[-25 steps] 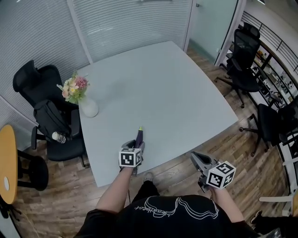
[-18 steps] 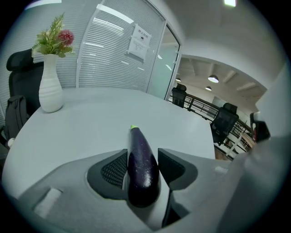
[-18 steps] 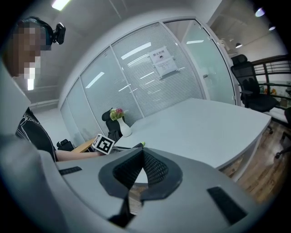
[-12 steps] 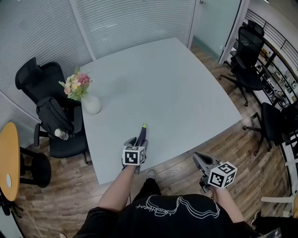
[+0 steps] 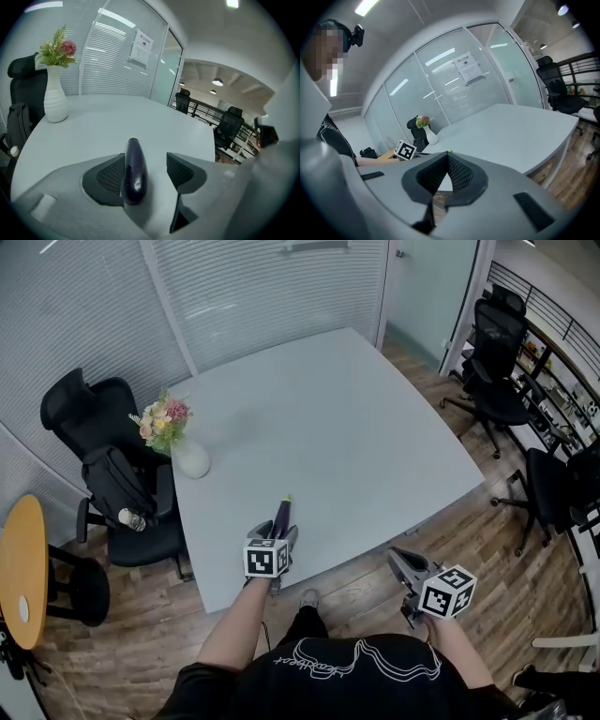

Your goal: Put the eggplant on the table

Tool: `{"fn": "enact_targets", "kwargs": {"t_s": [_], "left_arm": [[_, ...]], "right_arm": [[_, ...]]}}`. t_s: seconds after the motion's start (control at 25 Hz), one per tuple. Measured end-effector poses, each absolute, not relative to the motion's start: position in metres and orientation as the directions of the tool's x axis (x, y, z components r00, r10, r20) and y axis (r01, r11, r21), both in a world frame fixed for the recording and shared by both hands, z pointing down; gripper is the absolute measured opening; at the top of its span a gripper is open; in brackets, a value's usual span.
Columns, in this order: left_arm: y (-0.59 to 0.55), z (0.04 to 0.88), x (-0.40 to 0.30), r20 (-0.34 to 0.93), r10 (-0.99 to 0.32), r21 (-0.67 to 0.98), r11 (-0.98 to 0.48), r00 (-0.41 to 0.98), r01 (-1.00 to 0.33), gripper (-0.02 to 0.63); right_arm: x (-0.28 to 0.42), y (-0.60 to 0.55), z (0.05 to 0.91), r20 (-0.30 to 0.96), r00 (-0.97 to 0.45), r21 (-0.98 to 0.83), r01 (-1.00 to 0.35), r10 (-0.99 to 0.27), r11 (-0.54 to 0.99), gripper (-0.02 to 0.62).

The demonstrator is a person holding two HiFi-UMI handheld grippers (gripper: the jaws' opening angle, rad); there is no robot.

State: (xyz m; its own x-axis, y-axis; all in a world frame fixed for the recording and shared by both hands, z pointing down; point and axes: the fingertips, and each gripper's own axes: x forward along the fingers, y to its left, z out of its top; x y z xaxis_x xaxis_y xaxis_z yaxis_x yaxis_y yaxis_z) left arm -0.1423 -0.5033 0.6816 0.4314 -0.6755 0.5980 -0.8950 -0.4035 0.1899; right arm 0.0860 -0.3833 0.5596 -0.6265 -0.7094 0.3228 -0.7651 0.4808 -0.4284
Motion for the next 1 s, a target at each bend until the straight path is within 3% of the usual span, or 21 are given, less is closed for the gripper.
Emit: {"fn": "enact_targets", "kwargs": {"t_s": [0.32, 0.68, 0.88, 1.0], "left_arm": [[-0.465, 0.612, -0.138, 0.523, -0.680, 0.221, -0.474, 0.514, -0.852, 0.262], [-0.387, 0.500, -0.107, 0.338, -0.668, 0.253, -0.614, 0.663, -0.748, 0.252], [-0.349, 0.464, -0.091, 0.275, -0.661, 0.239, -0.656, 0.698, -0.715, 0.202], [-0.330, 0.447, -0.083, 0.237, -0.660, 0.250, -0.668, 0.713, -0.701, 0.133]], "right_arm": [[0.072, -0.367, 0.520, 0.236, -0.671, -0.403, -0.726, -0.703, 0.557, 0.009], [0.056, -0.342, 0.477, 0.153, -0.716, -0.359, -0.683, -0.681, 0.636, 0.009], [0.049, -0.326, 0.462, 0.122, -0.741, -0.344, -0.655, -0.660, 0.672, 0.008], [0.045, -0.317, 0.456, 0.113, -0.757, -0.336, -0.639, -0.644, 0.692, 0.008]]}}
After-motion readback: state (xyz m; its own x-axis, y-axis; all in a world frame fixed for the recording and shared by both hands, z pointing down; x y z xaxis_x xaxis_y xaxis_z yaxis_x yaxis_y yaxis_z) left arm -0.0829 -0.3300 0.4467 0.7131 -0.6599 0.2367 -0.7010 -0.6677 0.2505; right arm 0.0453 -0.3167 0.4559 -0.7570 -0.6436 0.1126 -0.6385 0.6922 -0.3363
